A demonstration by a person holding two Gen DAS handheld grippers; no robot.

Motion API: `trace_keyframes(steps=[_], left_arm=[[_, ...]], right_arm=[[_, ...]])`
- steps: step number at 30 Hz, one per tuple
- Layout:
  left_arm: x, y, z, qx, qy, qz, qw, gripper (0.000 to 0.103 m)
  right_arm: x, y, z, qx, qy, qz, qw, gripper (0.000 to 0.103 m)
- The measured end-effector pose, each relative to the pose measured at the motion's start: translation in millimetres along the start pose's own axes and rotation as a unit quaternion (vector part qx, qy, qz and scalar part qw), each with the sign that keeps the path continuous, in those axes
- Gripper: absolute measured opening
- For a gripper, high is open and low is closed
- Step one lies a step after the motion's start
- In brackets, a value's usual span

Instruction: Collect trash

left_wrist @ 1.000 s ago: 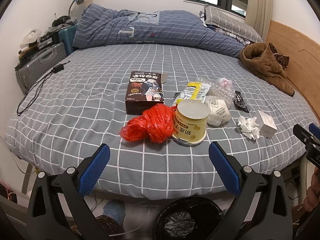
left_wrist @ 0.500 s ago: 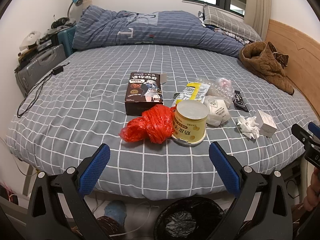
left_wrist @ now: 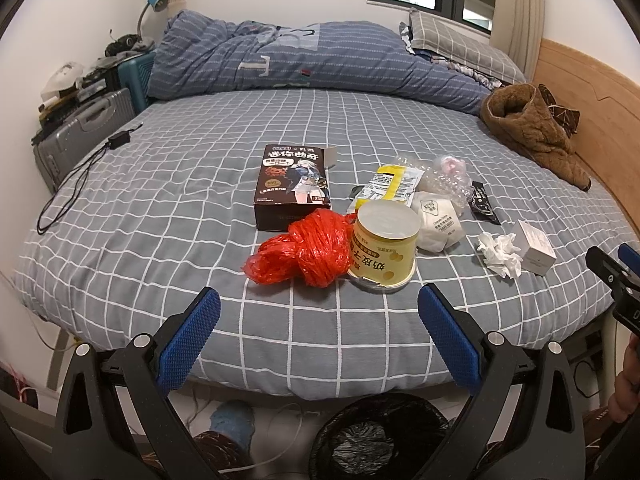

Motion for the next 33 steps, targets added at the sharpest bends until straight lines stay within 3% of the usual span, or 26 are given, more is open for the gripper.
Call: trace_keyframes(steps=[23, 33], left_arm=[[-1.1, -2.1, 0.1, 0.002, 0.001, -0.002, 1.0, 0.097], [-30.0, -44.9, 22.3, 0.014, -0.01, -0.013, 0.9998, 0.097]], right_arm=[[1.8, 0.4, 1.9, -0.002, 0.007, 0.002, 1.0, 0.096], [-11.6, -44.9, 12.4, 0.021, 0.015, -0.02, 0.999, 0.096]])
Point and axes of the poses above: each gripper's, at about its wrist camera, not at the fingertips, and y roughly against the way its jaws point, x to its left, z to its top, the point moved 1 cm from there along -y, roughly the way its jaws point, and after that the axes turned 10 degrees about -z, right-handed, at the moved point
